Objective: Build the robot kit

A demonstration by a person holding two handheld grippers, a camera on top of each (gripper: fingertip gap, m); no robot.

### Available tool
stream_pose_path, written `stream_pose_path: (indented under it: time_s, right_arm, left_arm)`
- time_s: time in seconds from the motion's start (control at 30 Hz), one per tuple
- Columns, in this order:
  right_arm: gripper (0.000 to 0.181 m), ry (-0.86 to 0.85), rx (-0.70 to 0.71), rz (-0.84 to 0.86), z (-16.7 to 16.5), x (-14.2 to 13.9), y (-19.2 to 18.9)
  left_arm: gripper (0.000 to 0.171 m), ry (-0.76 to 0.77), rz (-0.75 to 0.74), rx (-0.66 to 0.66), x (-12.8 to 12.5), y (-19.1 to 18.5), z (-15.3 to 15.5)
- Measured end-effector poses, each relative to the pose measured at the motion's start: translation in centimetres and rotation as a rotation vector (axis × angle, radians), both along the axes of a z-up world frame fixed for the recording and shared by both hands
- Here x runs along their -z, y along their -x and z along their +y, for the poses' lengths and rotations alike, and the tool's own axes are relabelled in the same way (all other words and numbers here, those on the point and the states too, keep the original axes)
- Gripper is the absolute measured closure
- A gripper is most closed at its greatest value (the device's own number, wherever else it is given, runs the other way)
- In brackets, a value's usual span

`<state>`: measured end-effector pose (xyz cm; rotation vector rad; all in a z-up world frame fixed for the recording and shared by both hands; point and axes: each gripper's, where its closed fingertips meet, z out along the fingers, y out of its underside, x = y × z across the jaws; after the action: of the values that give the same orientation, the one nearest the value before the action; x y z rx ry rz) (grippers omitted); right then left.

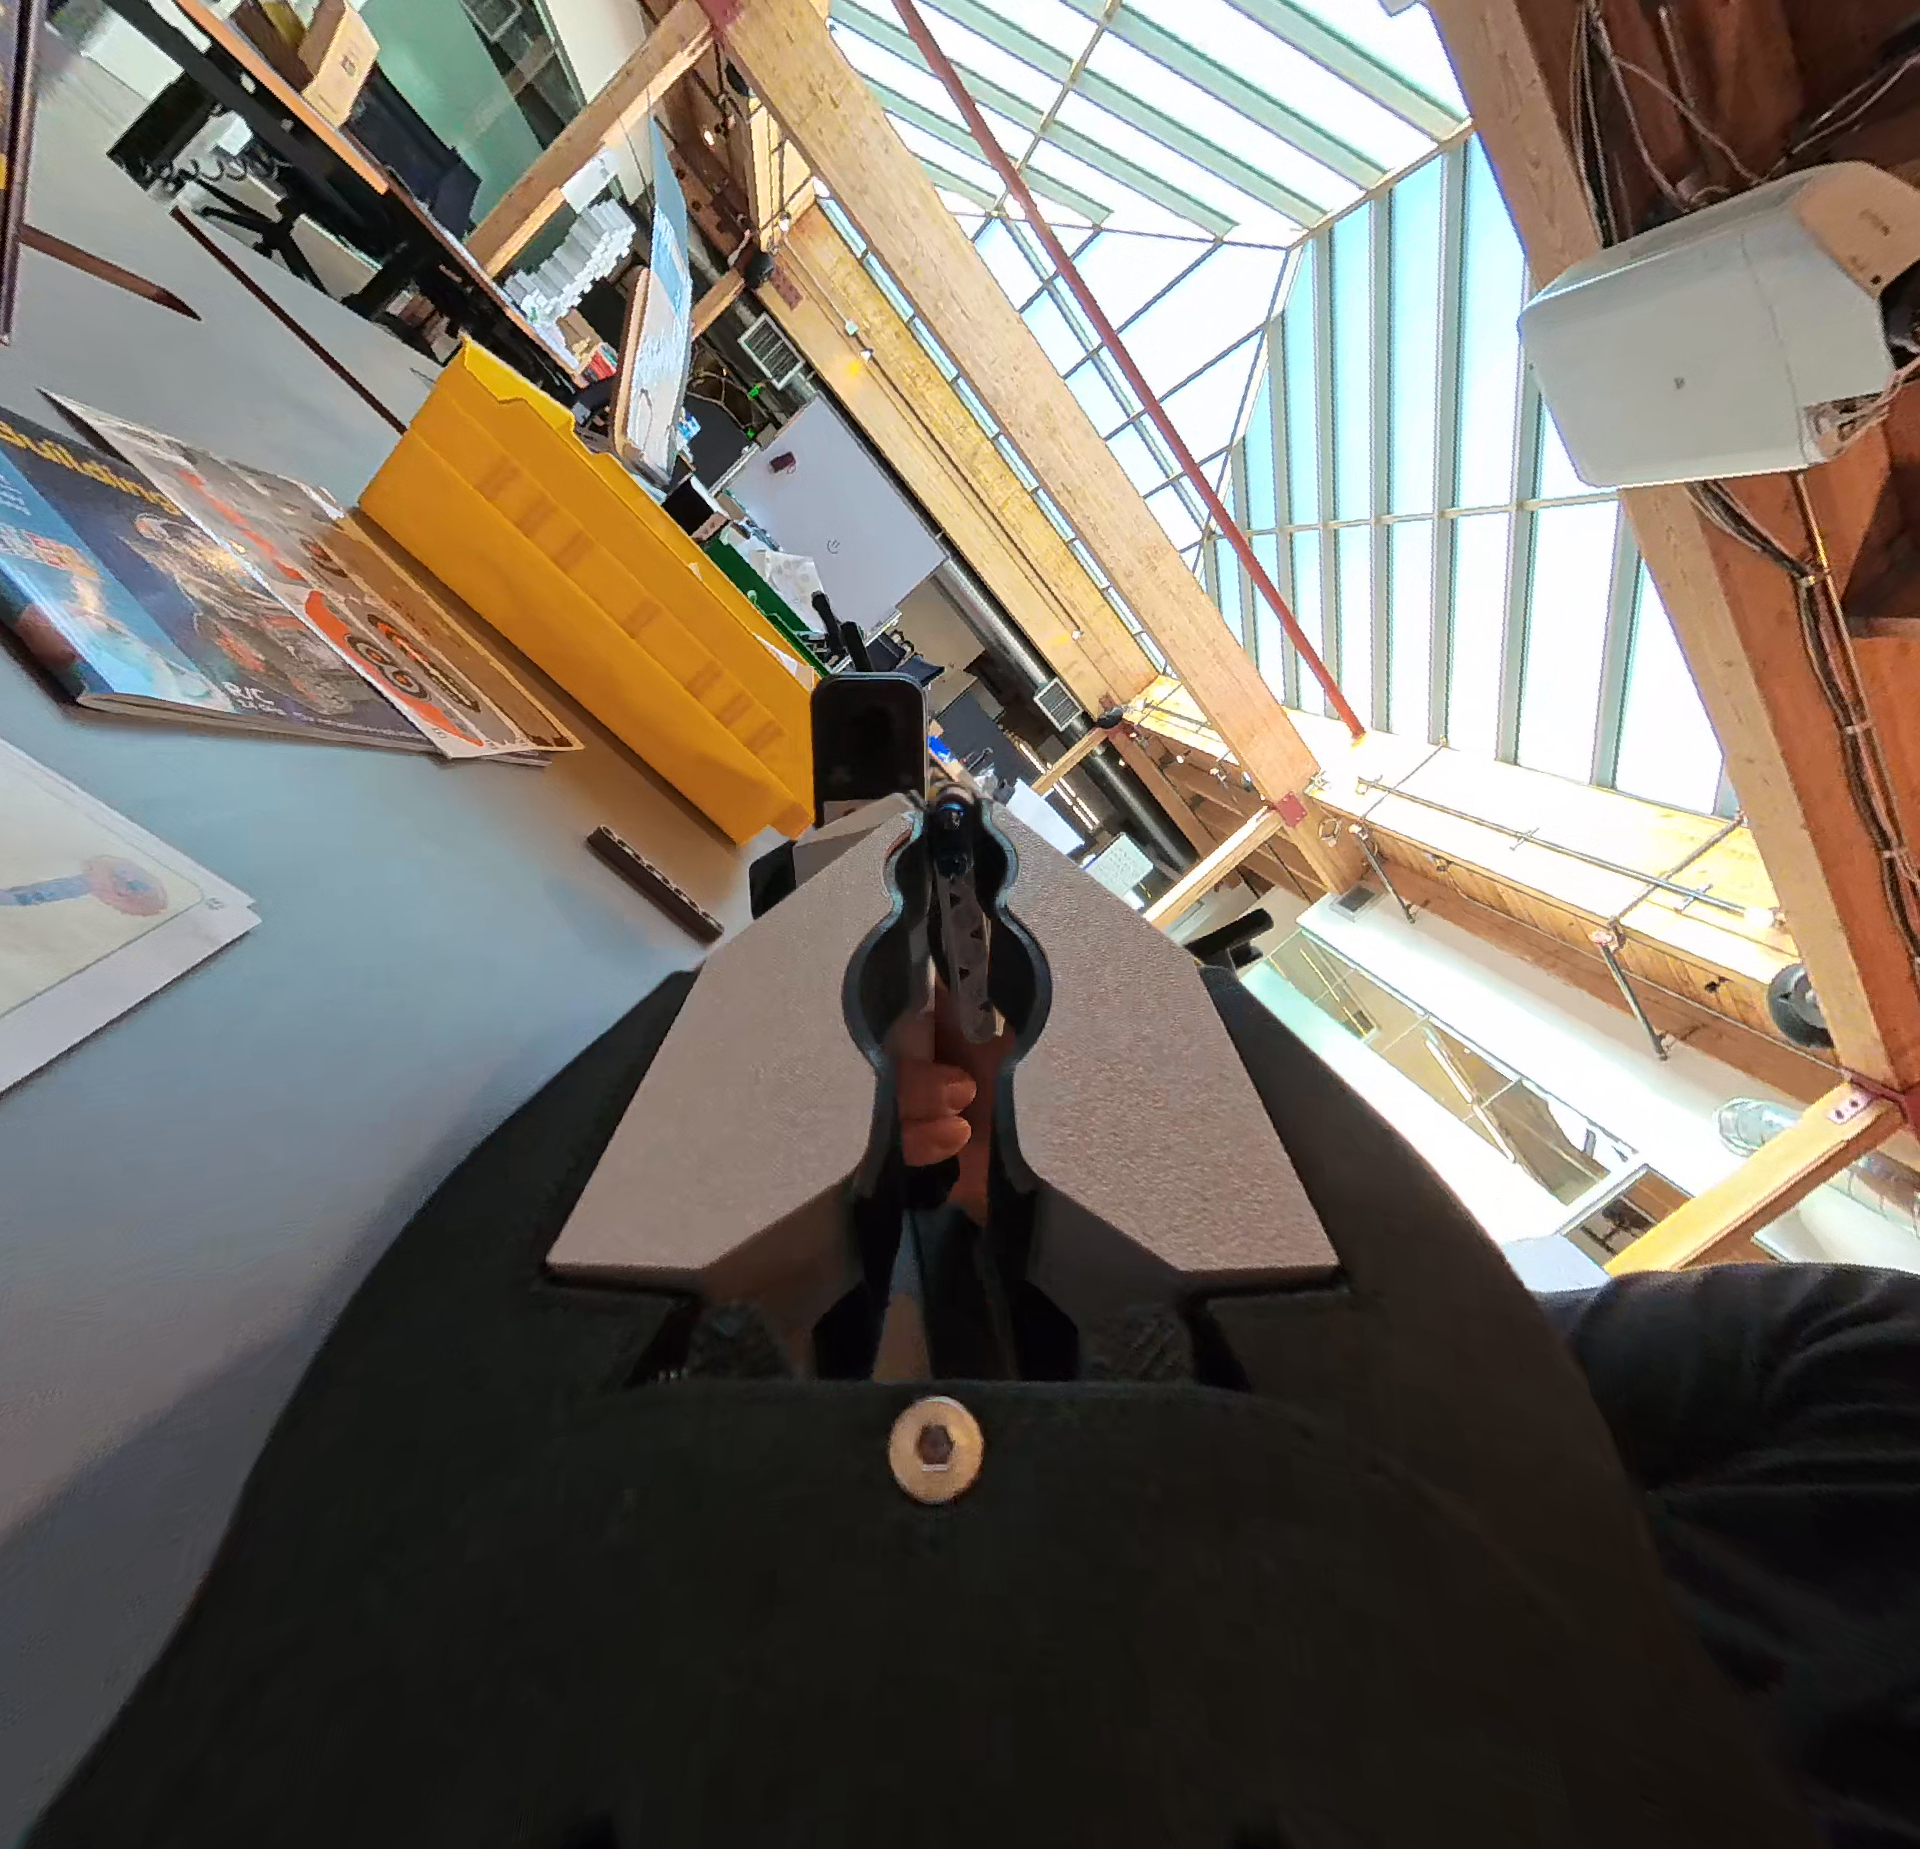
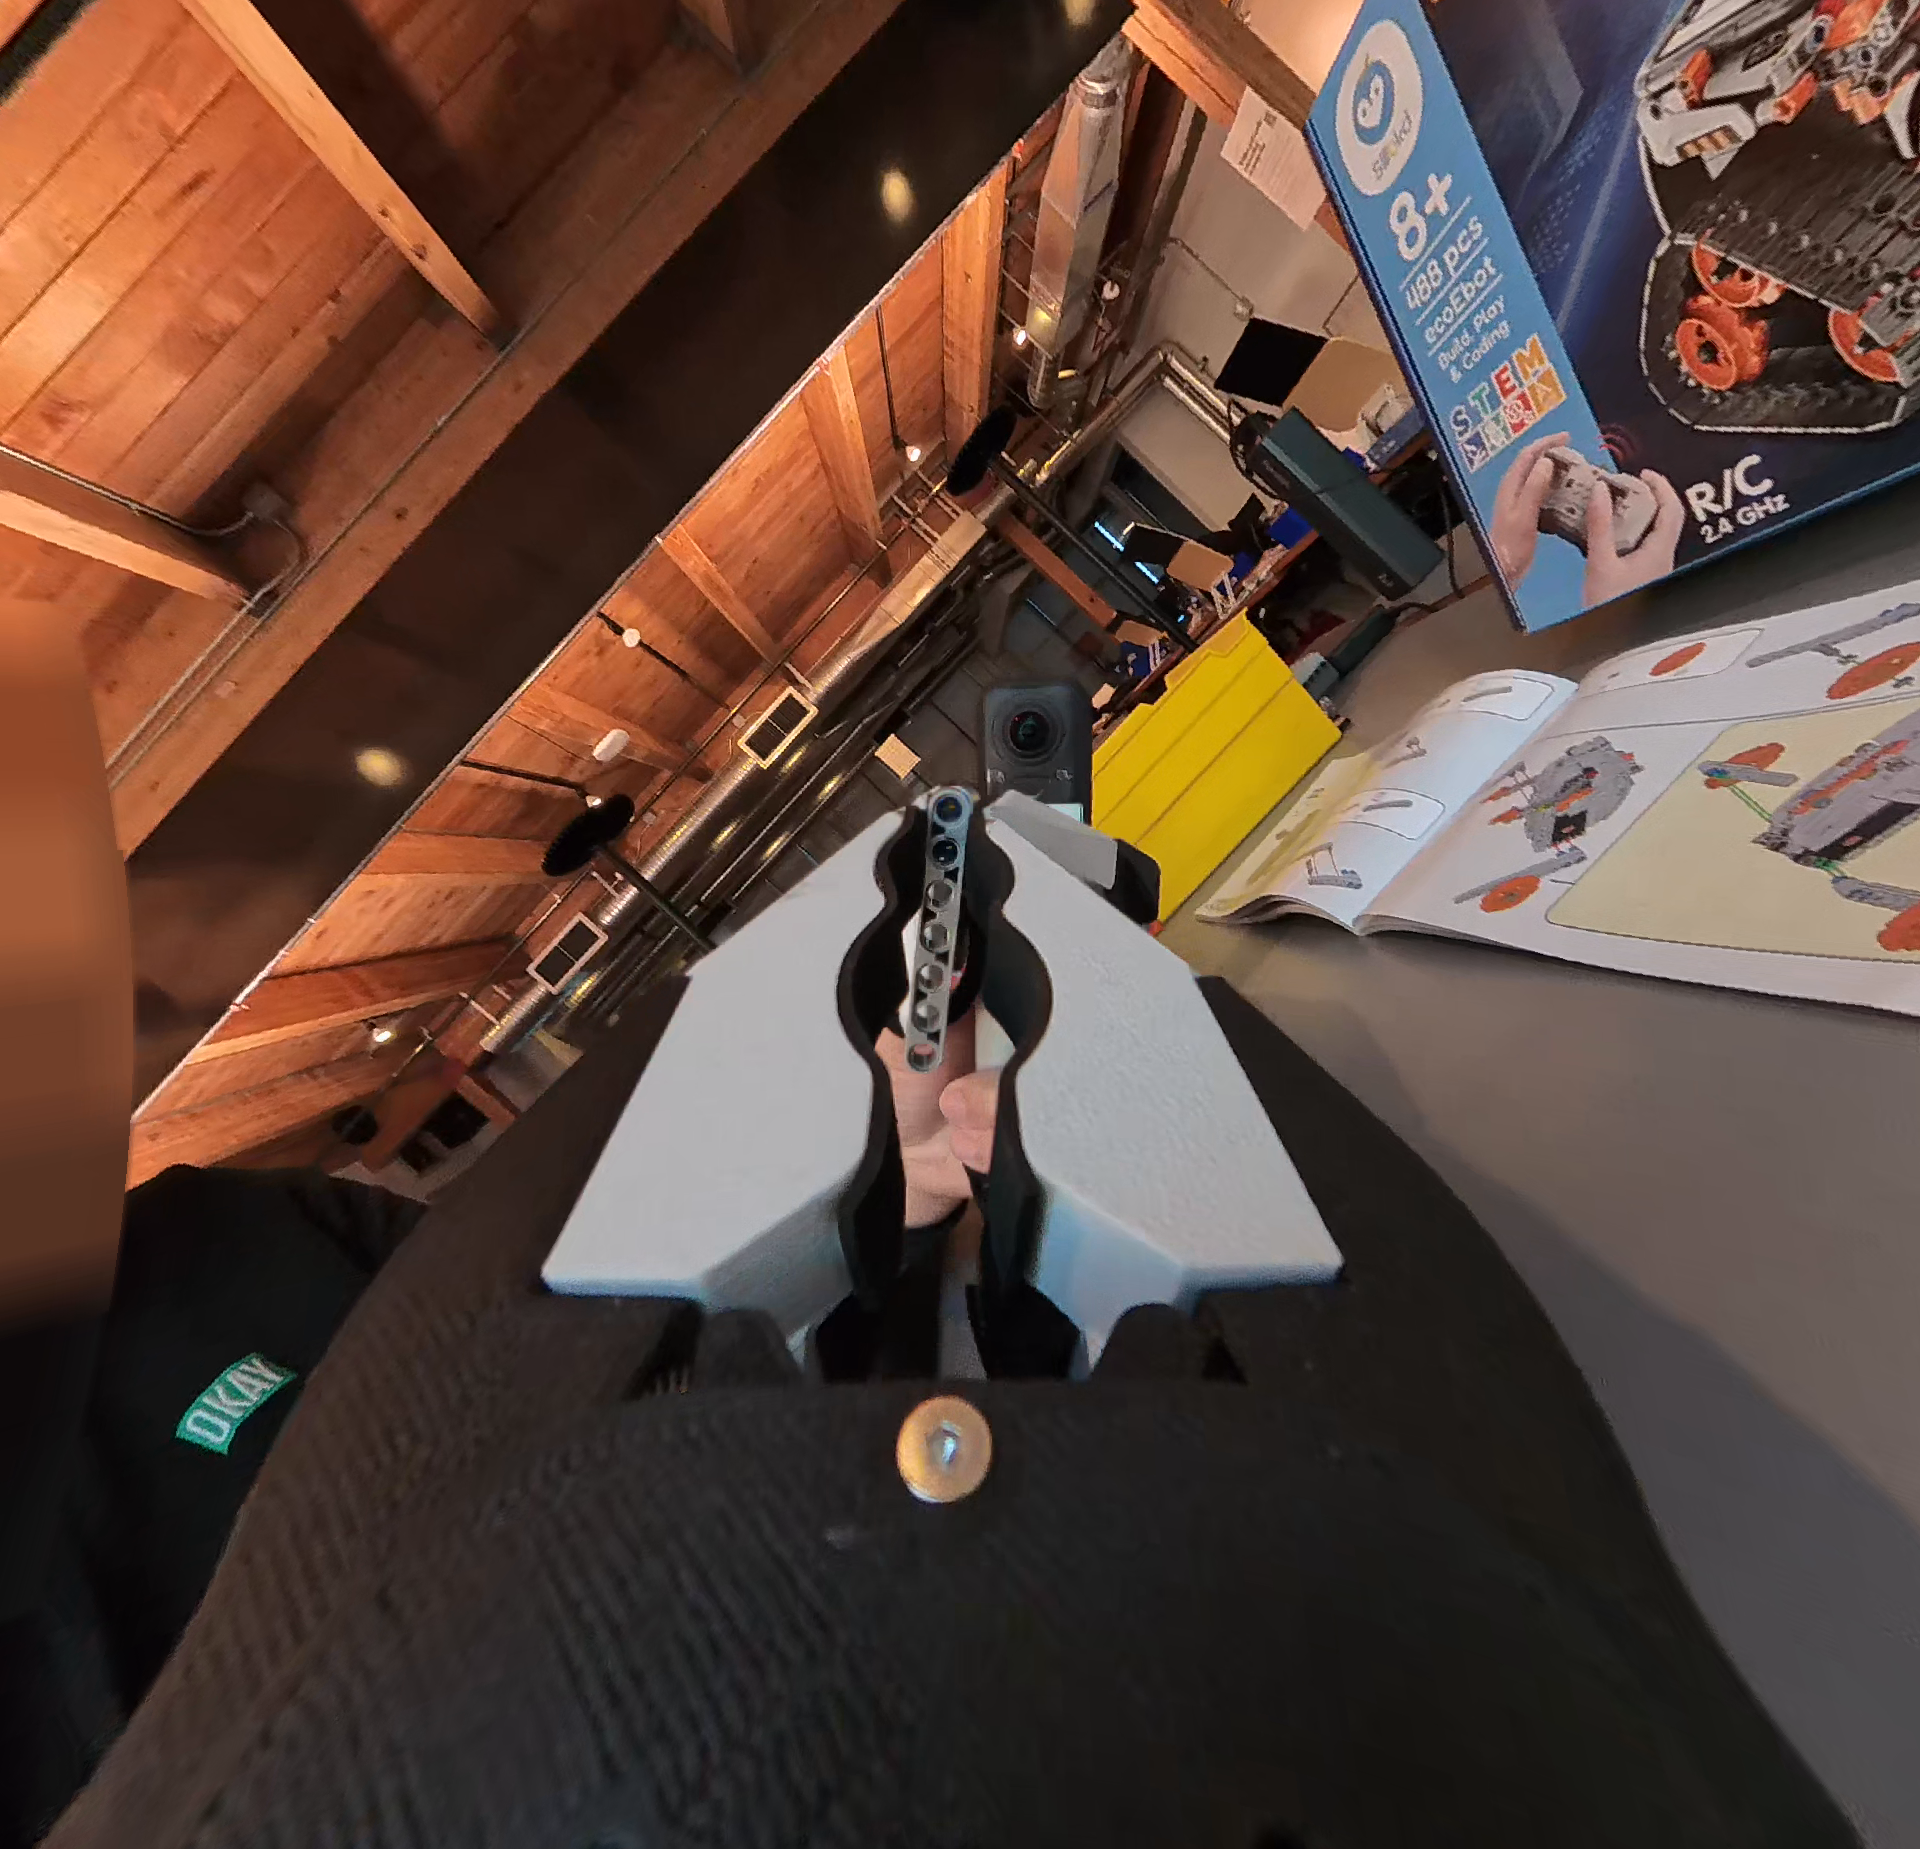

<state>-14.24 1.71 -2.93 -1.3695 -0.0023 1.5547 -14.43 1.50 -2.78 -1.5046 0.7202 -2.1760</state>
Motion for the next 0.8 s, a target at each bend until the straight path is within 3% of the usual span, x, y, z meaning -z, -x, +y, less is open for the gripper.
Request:
stream_pose_path:
  time_s: [0.3, 0.8]
  right_arm:
    - [0.175, 0.08, -0.067, 0.071, 0.0, 1.4, -0.3]
    - [0.176, 0.222, -0.077, -0.028, 0.3, 4.2, 0.0]
  left_arm:
    - [0.167, 0.082, 0.041, 0.064, 1.6, -0.3, -0.2]
    - [0.166, 0.156, 0.134, 0.144, 4.5, -0.2, 0.1]
